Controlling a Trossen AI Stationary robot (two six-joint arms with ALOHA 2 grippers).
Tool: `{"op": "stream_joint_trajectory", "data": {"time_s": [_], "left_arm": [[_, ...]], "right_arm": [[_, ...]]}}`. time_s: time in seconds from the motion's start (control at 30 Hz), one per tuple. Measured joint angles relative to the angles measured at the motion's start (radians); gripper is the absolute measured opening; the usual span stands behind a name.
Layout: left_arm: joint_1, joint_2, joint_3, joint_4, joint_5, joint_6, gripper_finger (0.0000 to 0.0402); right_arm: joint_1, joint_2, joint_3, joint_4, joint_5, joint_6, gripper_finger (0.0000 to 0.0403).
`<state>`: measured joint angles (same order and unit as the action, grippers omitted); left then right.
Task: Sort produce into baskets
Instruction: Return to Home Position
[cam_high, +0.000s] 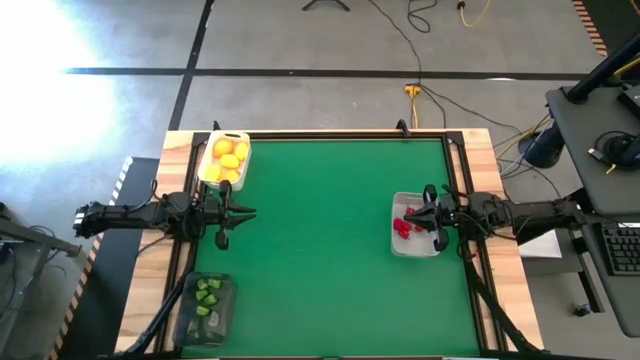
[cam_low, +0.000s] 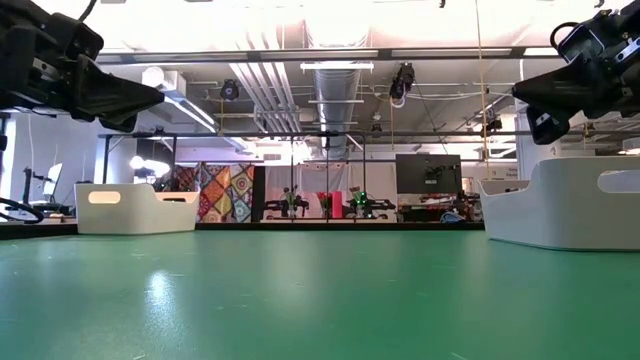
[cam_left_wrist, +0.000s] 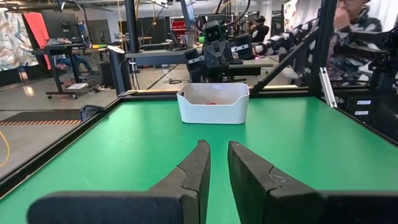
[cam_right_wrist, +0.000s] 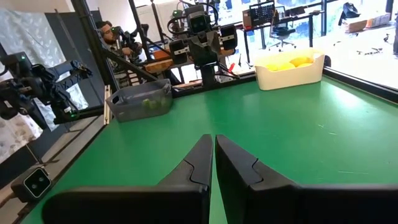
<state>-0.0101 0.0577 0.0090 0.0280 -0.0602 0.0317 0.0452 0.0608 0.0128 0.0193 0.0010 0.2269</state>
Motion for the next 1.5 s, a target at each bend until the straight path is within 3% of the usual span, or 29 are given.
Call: {"op": "stream_joint_trajectory", "data": {"time_s": [1.5], "left_arm": [[0.000, 0.002, 0.027, 0.001, 0.000, 0.000, 0.0042]], "right_arm": [[0.000, 0.000, 0.000, 0.000, 0.000, 0.000, 0.0013]]}}
